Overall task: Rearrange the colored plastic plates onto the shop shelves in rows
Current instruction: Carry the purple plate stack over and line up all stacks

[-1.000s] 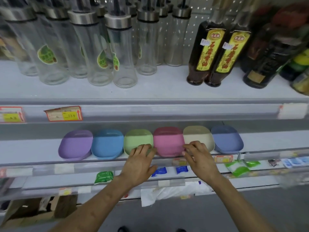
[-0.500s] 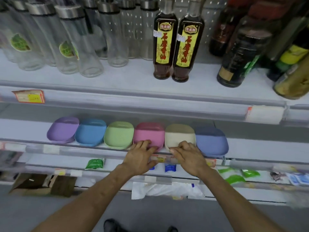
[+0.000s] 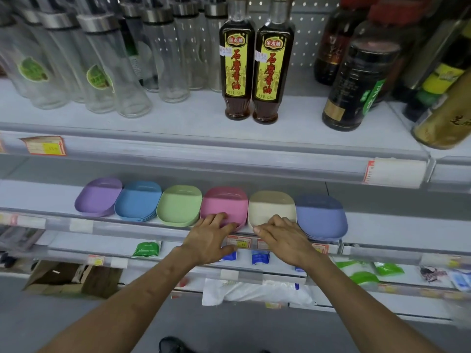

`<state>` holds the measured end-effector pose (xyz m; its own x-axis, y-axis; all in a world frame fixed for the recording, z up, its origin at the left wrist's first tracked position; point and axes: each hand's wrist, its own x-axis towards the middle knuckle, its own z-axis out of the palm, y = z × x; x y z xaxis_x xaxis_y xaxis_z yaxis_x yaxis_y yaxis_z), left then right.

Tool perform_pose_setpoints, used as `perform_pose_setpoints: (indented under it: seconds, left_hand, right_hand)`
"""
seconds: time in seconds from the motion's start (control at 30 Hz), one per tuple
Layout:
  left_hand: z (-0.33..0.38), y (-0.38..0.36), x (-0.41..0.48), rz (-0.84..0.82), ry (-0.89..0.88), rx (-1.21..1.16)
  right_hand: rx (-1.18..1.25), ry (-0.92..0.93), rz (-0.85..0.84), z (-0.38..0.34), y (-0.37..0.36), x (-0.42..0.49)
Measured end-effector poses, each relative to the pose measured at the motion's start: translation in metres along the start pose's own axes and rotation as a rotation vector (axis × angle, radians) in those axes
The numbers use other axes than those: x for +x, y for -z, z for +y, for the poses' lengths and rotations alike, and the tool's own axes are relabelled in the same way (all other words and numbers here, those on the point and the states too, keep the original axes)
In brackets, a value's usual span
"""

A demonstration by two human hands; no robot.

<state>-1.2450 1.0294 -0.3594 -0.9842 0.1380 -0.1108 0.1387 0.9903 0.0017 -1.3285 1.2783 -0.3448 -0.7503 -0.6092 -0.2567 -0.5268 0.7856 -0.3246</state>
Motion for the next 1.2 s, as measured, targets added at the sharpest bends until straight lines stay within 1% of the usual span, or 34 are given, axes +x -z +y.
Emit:
perform_pose_setpoints:
  seconds: [0.13,0.23,0.27,0.33,0.4,0.47,0.53,0.63,0.73,0.83,0.97,1.2]
  left_hand:
    - [0.002,0.0,0.001,0.006,0.003,-0.006]
    - [0.003,0.003,0.003,-0.02,0.005,-0.022]
    - [0.004,0.006,0.004,-0.027,0.012,-0.037]
    - [0.01,0.011,0.007,0.021,0.017,-0.05]
    - [0.023,0.016,0.014,0.093,0.002,-0.052]
    - [0.042,0.019,0.025,0.142,-0.039,-0.08]
    - [0.064,0.022,0.038,0.143,-0.091,-0.113]
    - [0.094,0.019,0.055,0.099,-0.14,-0.13]
    - [0.112,0.009,0.062,0.033,-0.146,-0.138]
    - [0.121,0.004,0.061,0.033,-0.135,-0.115]
    - [0.12,0.0,0.06,0.03,-0.127,-0.098]
    - [0.12,0.0,0.058,0.023,-0.115,-0.101]
  right_hand:
    - [-0.023,0.003,-0.021,0.0,0.001,-0.001]
    - [0.034,0.022,-0.035,0.001,0.008,-0.002]
    - [0.075,0.03,-0.017,0.002,0.012,-0.004]
    - [0.169,0.035,0.084,0.013,0.02,-0.007]
    - [0.251,-0.01,0.189,0.034,0.029,-0.012]
    - [0.263,-0.076,0.229,0.061,0.038,-0.02]
    - [0.188,-0.116,0.2,0.084,0.044,-0.031]
    - [0.112,-0.159,0.116,0.107,0.045,-0.045]
    - [0.181,-0.247,0.111,0.115,0.039,-0.053]
    - [0.163,-0.192,0.082,0.117,0.036,-0.054]
    - [0.249,-0.196,0.081,0.118,0.034,-0.055]
    - [0.222,-0.162,0.027,0.123,0.034,-0.056]
